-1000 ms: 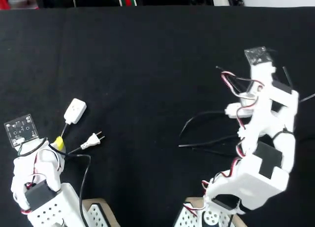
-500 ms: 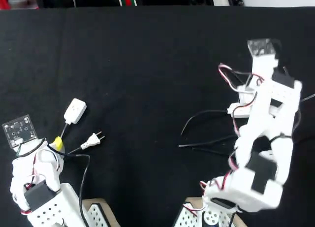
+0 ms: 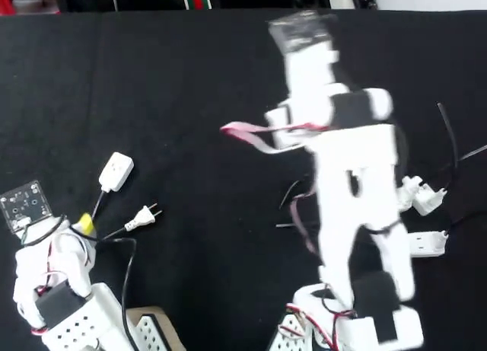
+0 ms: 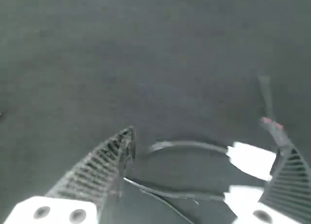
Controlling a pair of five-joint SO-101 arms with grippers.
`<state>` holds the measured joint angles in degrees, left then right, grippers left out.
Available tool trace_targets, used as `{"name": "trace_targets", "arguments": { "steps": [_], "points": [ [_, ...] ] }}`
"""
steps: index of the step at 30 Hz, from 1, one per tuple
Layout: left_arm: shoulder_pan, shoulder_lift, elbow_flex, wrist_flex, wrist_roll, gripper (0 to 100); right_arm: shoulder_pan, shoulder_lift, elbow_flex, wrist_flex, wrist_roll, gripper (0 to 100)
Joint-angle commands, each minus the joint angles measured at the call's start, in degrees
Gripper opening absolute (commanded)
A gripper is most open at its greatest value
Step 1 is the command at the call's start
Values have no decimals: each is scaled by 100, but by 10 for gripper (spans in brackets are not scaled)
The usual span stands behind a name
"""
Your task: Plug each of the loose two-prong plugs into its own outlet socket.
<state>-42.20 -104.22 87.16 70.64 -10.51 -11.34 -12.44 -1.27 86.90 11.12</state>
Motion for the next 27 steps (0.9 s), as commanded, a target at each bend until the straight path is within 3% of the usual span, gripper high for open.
{"name": "trace_targets", "arguments": {
  "steps": [1, 6, 11, 19, 24, 27],
  "points": [
    [1165, 0, -224, -633, 26, 302, -545, 673, -453, -220, -378, 411],
    [1657, 440, -488, -1407, 299, 330, -527, 1736, -1121, -44, -492, 227],
    [2044, 2312, -1121, -2374, 316, 332, -536, 2413, -1921, 334, -510, 26],
    [2105, 6163, -2905, -2822, 316, 333, -536, 2659, -2343, 1134, -492, 18],
    [2220, 7859, -2993, -4404, 378, 333, -343, 2659, -1824, 1134, -466, 19],
    [2290, 8633, -3204, -4914, 88, 333, -158, 2659, -1490, 888, -466, 19]
  ]
}}
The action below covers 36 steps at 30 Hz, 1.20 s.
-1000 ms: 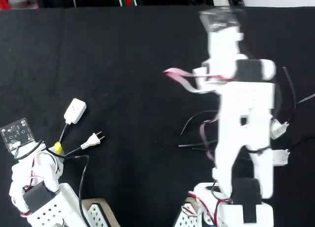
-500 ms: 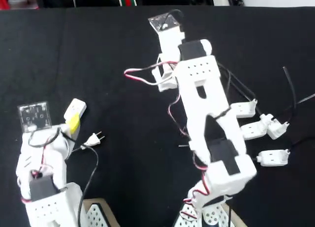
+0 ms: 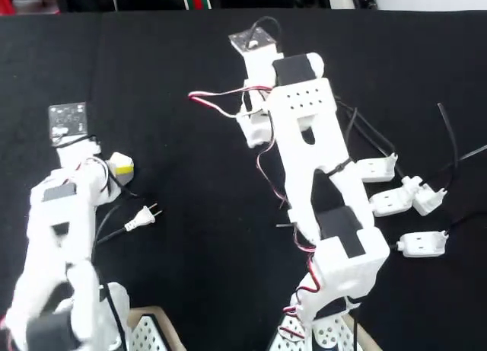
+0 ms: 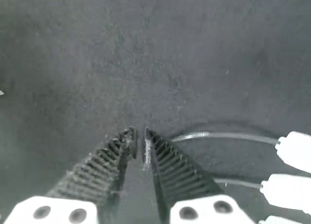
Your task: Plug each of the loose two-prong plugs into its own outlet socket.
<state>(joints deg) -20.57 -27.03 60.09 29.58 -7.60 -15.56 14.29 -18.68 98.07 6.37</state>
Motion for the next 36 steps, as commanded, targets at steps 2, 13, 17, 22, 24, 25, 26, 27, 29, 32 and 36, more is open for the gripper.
{"name": "trace_targets", "arguments": {
  "steps": [2, 13, 17, 22, 24, 25, 26, 27, 29, 32, 36],
  "points": [
    [127, 1415, -936, -677, -352, 332, 352, -22, 382, -308, 9, 19],
    [470, 3007, -2712, 1037, -1547, 99, 264, -13, 479, -141, 255, 28],
    [558, 2752, -2413, 1046, -1864, 45, 105, -48, 673, 123, 879, 129],
    [-233, 2233, -2018, 1029, -1873, 29, -202, -22, 1147, -9, 1240, 213],
    [-848, 2004, -1886, 1020, -1890, 29, -396, -48, 1323, -237, 1248, 212],
    [-1165, 1899, -1842, 1020, -1960, 29, -519, -48, 1385, -343, 1266, 212],
    [-1464, 1793, -1789, 1055, -2057, 29, -695, -31, 1464, -431, 1407, 213],
    [-1763, 1688, -1692, 1055, -2145, 29, -897, -13, 1534, -510, 1688, 215],
    [-2343, 1547, -1499, 1011, -2312, 29, -1310, -13, 1648, -695, 2136, 215],
    [-3020, 1407, -1218, 1011, -2725, 29, -1916, -4, 1692, -1011, 2646, 216],
    [-3855, 1398, -989, 1011, -3086, 29, -2576, 4, 1701, -1565, 3393, 216]
  ]
}}
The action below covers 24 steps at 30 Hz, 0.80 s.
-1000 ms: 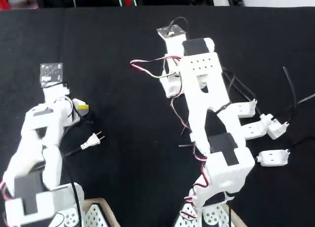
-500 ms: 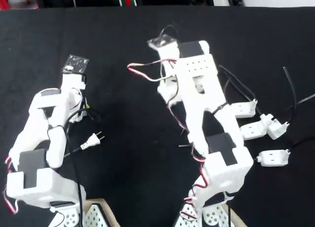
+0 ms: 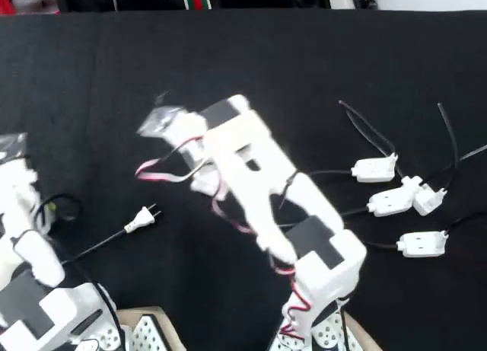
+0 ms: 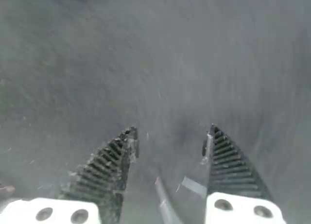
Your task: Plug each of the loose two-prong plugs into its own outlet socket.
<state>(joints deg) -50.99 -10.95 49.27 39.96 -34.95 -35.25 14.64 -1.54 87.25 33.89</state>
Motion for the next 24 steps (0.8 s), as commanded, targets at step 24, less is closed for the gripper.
{"name": "trace_targets", "arguments": {
  "steps": [24],
  "points": [
    [-3222, -237, 1077, -905, -35, 29, -2532, 866, -101, -2303, 1398, 216]
  ]
}}
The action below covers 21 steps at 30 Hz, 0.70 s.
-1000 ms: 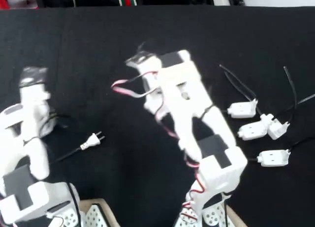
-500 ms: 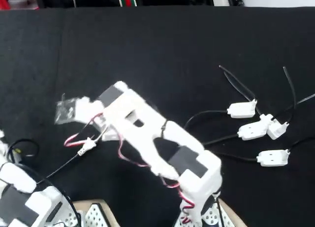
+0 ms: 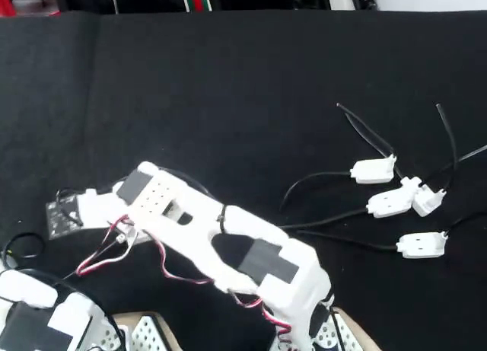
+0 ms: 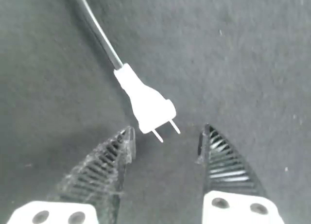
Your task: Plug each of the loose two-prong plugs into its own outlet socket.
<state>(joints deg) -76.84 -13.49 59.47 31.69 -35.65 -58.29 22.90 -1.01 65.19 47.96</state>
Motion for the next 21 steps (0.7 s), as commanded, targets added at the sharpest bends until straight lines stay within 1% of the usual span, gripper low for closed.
{"name": "trace_targets", "arguments": {
  "steps": [1, 5, 10, 11, 14, 16, 19, 21],
  "points": [
    [-690, 18, 66, -62, 35, 29, -255, 110, -224, -79, -9, 216],
    [-769, 9, 40, 185, 26, 29, -281, 567, -611, -62, -9, 216],
    [-769, 9, 66, 193, 26, 29, -255, 1349, -1235, -35, -9, 212],
    [-769, 9, 75, 193, 18, 29, -246, 1455, -1393, 88, 18, 211],
    [-760, 9, 75, 193, 18, 29, -246, 1640, -1903, 835, 440, 208],
    [-734, 9, 84, 193, 18, 29, -237, 1736, -2220, 1292, 598, 157],
    [-716, 9, 84, 193, 18, 29, -105, 1868, -2545, 1565, 624, 5],
    [-716, 9, 84, 193, -62, 29, 62, 1921, -2607, 1626, 624, 34]
  ]
}}
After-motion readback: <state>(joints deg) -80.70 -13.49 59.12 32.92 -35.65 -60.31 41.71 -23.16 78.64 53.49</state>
